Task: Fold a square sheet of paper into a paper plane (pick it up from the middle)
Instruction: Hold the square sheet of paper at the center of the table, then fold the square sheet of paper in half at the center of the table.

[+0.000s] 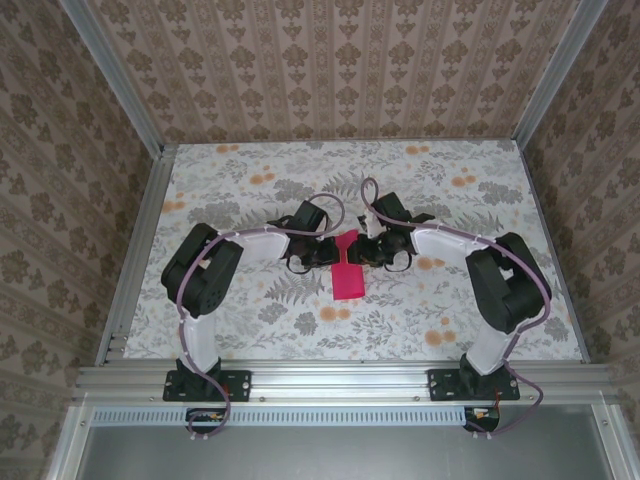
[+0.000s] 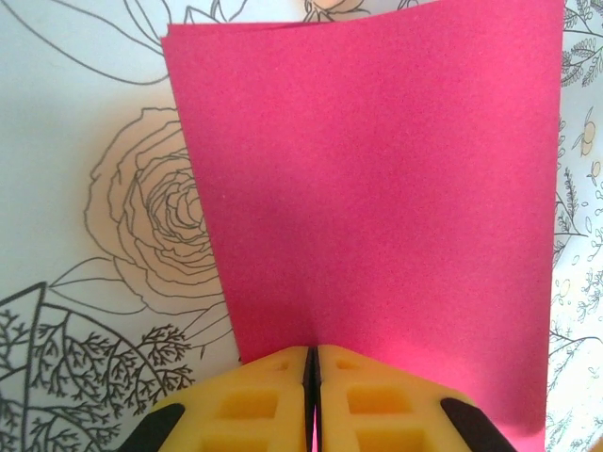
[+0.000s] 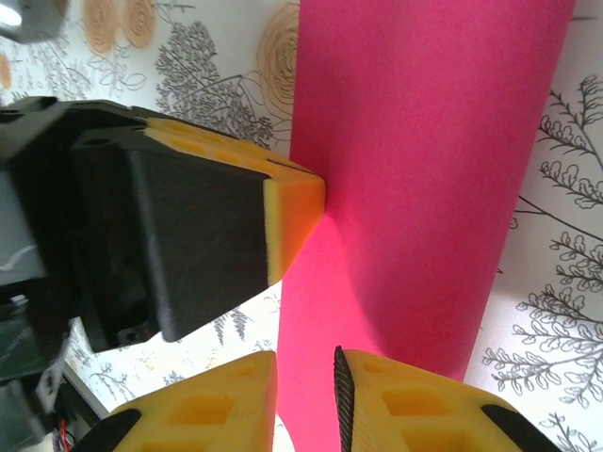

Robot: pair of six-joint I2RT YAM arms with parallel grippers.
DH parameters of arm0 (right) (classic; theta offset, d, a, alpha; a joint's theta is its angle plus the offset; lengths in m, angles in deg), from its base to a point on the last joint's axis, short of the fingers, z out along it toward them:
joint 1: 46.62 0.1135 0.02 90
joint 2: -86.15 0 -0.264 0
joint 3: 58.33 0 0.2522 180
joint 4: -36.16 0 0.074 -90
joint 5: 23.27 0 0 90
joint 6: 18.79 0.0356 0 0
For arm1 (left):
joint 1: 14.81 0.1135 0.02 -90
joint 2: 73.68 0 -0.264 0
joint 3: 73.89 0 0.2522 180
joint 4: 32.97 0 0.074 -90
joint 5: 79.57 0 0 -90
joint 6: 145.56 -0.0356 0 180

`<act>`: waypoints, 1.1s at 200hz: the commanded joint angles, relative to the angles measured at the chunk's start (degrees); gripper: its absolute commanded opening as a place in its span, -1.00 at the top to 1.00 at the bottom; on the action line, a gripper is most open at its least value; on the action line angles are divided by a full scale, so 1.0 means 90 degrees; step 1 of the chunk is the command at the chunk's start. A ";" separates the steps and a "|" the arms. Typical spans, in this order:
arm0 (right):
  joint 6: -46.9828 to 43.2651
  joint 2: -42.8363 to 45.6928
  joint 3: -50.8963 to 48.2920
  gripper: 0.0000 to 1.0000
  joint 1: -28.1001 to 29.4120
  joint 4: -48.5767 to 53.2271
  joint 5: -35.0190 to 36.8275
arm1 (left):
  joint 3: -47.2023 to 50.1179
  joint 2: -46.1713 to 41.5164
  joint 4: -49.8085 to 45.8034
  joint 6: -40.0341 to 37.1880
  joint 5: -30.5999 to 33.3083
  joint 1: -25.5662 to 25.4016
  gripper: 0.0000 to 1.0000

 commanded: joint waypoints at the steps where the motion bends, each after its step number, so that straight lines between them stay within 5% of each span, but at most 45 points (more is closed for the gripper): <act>1: 0.0059 -0.0316 0.0207 0.52 0.0007 0.0068 -0.0257 | -0.0015 0.0310 -0.0555 -0.0181 0.0140 -0.0068 0.77; 220: -0.0018 -0.0589 -0.0197 0.59 -0.0193 0.0412 0.0835 | -0.0215 0.0563 -0.0846 -0.0250 0.0200 -0.0067 0.79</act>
